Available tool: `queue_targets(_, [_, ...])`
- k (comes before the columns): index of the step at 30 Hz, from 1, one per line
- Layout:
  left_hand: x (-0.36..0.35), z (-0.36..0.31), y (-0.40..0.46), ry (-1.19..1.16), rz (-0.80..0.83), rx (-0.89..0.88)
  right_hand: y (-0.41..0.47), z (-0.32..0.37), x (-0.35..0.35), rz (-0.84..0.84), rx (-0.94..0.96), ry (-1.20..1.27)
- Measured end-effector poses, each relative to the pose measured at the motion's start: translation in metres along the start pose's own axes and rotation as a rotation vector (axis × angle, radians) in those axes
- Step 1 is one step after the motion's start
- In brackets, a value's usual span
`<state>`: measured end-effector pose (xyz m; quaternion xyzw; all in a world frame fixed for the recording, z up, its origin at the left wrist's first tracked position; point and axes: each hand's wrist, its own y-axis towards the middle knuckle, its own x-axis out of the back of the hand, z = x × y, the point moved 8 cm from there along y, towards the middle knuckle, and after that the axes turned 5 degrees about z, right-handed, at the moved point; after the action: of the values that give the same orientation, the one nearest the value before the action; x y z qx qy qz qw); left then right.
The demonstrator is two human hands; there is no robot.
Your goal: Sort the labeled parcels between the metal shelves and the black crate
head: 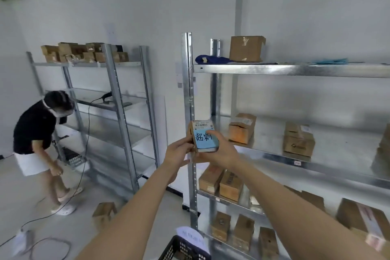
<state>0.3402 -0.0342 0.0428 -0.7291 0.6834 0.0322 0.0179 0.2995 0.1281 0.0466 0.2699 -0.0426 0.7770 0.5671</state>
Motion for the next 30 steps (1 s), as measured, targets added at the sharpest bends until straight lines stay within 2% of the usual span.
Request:
queue_targets(9, [0.172,0.020,0.010,0.067,-0.066,0.022,0.055,0.040,-0.163,0.021,0.017,0.018])
queue_targets(14, [0.235,0.038,0.043,0.271,-0.111,-0.018,0.094,0.018,-0.222,0.072,-0.039,0.058])
queue_targets(17, [0.262,0.067,0.077,0.447,-0.093,-0.005,0.122,-0.020,-0.243,0.074,-0.112,0.083])
queue_targets(22, [0.284,0.146,0.152,0.556,-0.043,0.073,0.166,-0.106,-0.267,0.110,-0.240,0.053])
queue_targets(30, [0.266,0.292,0.271,0.808,0.239,0.213,0.198,-0.265,-0.294,0.082,-0.480,0.054])
